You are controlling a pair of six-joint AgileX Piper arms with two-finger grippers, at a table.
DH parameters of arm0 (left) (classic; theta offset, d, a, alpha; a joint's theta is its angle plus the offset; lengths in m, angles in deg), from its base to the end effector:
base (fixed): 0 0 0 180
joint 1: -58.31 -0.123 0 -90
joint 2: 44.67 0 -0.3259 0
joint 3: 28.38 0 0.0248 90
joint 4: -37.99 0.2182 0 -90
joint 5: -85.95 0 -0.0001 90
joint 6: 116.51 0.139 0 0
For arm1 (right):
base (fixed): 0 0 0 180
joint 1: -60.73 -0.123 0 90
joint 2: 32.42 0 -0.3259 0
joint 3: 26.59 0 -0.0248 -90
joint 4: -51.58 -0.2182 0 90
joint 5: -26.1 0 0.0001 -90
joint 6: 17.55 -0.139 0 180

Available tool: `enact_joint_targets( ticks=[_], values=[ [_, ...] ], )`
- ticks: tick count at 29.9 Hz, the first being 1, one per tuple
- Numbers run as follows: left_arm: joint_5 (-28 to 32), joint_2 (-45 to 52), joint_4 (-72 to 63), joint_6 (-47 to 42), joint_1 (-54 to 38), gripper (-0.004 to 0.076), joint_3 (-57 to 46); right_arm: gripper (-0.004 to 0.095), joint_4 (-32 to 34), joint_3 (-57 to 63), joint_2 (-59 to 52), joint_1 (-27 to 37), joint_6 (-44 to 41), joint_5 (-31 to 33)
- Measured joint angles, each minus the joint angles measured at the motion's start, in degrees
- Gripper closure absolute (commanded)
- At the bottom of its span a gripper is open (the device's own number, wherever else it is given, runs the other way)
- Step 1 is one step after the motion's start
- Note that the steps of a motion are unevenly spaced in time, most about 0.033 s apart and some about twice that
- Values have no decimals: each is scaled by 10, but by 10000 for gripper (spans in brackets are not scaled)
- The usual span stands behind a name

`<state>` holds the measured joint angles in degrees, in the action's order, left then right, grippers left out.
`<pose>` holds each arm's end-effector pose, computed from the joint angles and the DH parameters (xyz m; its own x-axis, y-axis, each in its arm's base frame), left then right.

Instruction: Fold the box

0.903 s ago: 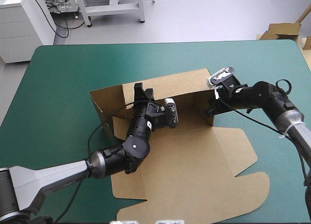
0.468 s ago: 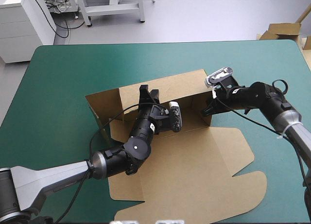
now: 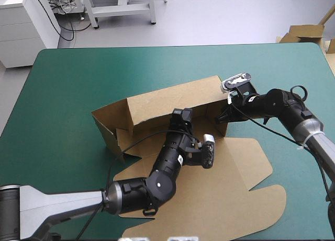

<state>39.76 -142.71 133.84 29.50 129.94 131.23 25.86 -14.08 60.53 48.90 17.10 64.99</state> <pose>0.2015 -0.2900 0.3268 0.3555 0.9221 -0.1528 0.3030 0.0409 0.9521 0.3024 0.1021 0.3095 -0.6541 -0.3764 -0.6561 -0.5389 0.8406 0.0550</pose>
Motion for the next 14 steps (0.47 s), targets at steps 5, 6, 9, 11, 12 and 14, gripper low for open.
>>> enact_joint_targets(
  ticks=[5,6,9,11,12,14],
  values=[
    [-90,0,-1,9,69,561,0,907,4,-1,0,0,-24,0],
    [-105,0,-2,9,78,622,0,907,6,-1,0,0,-28,0],
    [-136,1,-4,9,91,711,0,907,8,-1,-2,0,-39,4],
    [-143,12,-7,10,92,708,0,906,10,-1,-7,0,-48,12],
    [-145,22,-9,11,92,708,0,906,15,-1,-13,0,-56,20],
    [-147,47,-13,11,92,708,0,906,26,1,-28,-1,-78,41]
  ],
)
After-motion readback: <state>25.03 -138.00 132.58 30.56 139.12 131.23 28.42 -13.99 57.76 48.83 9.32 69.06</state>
